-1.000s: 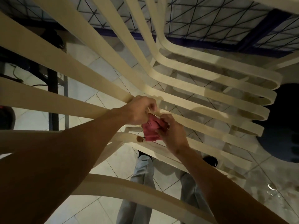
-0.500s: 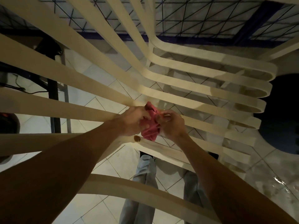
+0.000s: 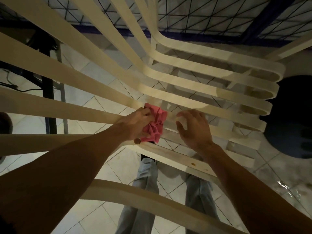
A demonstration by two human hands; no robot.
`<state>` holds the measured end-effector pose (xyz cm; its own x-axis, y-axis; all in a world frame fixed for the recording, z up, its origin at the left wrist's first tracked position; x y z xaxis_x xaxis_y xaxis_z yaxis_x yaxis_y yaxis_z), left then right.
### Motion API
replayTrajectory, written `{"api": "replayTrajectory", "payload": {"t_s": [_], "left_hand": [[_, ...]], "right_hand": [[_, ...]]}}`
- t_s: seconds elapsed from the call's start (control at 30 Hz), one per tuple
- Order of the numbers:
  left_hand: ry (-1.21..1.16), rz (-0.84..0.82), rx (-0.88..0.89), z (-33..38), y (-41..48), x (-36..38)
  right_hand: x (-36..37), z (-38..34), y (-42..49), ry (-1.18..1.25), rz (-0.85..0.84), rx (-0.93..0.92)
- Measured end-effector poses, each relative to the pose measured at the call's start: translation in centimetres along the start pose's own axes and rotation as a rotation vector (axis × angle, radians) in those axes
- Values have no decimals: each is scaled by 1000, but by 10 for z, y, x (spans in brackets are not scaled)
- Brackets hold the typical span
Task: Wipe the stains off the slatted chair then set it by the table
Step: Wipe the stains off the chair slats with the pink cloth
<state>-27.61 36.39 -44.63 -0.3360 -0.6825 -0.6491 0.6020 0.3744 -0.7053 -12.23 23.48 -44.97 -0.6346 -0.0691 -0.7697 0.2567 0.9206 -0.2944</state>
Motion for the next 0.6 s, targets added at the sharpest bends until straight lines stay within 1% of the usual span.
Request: {"api": "replayTrajectory", "payload": {"t_s": [0.1, 0.2, 0.3, 0.37, 0.4, 0.47, 0.5, 0.57, 0.6], "left_hand": [[108, 67, 61, 1, -3, -5], [418, 128, 76, 6, -9, -8], [653, 130, -10, 8, -7, -11], [696, 76, -126, 5, -1, -14], [664, 34, -178, 3, 2, -14], [441, -47, -266, 9, 2, -16], [241, -74, -310, 11, 2, -16], [-275, -140, -430, 8, 0, -17], [-480, -165, -466, 7, -1, -18]], "right_hand": [[-5, 6, -7, 43, 16, -9], [-6, 6, -8, 54, 17, -17], [-8, 4, -7, 68, 2, 2], [-10, 5, -5, 88, -7, 9], [-11, 5, -5, 90, -14, 11], [-11, 6, -4, 78, -29, 5], [-10, 6, -5, 73, -36, 5], [-9, 8, -6, 73, -36, 9], [-8, 8, -6, 73, -35, 7]]}}
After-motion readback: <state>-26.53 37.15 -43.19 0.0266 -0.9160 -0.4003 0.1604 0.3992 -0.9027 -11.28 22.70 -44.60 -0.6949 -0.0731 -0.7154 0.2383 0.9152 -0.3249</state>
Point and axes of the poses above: each hand's wrist, its own y-axis towards the middle knuckle, its own x-axis out of the palm, z = x × y, the point moved 5 cm from there along y, towards the middle knuckle, and after that the axes turned 13 degrees about -x, right-handed, at the moved point
